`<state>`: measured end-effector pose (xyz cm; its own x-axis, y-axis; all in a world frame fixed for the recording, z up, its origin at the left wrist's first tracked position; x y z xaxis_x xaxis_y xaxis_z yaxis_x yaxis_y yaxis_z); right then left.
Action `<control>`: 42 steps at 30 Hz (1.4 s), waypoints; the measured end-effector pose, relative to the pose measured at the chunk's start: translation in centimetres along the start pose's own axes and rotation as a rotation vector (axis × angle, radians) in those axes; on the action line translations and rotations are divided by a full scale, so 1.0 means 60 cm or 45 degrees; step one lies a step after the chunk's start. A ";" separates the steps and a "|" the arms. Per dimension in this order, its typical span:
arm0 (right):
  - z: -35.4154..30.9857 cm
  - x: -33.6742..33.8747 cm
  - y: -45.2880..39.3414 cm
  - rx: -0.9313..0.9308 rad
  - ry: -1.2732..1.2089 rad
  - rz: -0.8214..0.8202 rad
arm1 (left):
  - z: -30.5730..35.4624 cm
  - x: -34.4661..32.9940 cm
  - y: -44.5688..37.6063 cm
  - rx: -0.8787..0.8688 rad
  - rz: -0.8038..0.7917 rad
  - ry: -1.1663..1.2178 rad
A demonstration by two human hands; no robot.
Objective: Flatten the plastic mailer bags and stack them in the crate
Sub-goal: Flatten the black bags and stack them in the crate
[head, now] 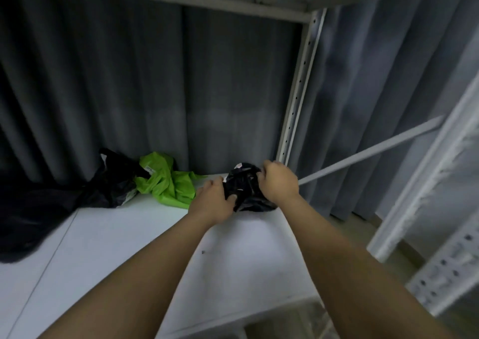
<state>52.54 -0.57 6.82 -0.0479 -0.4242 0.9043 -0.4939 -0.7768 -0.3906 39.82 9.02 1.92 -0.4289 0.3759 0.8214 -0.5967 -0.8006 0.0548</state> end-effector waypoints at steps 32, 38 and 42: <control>-0.409 0.057 0.185 0.028 -0.988 0.183 | -0.380 0.412 0.298 0.271 0.469 0.769; -0.364 0.026 0.199 -0.211 -1.141 0.321 | -0.431 0.407 0.291 0.330 0.422 1.002; -0.381 0.033 0.202 -0.142 -1.152 0.356 | -0.453 0.394 0.291 0.360 0.387 1.201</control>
<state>26.63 -0.18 7.81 0.4900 -0.8233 0.2865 -0.6485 -0.5639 -0.5113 0.83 16.60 6.90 -0.9657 0.2549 0.0494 -0.2451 -0.9578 0.1505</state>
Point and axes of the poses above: each hand's wrist, its own y-axis away from the middle knuckle, its own x-axis out of the back of the hand, z = x × y, the point moved 10 cm from there along -y, towards the middle knuckle, and after that the axes turned 15 degrees about x, right-handed, at the moved point
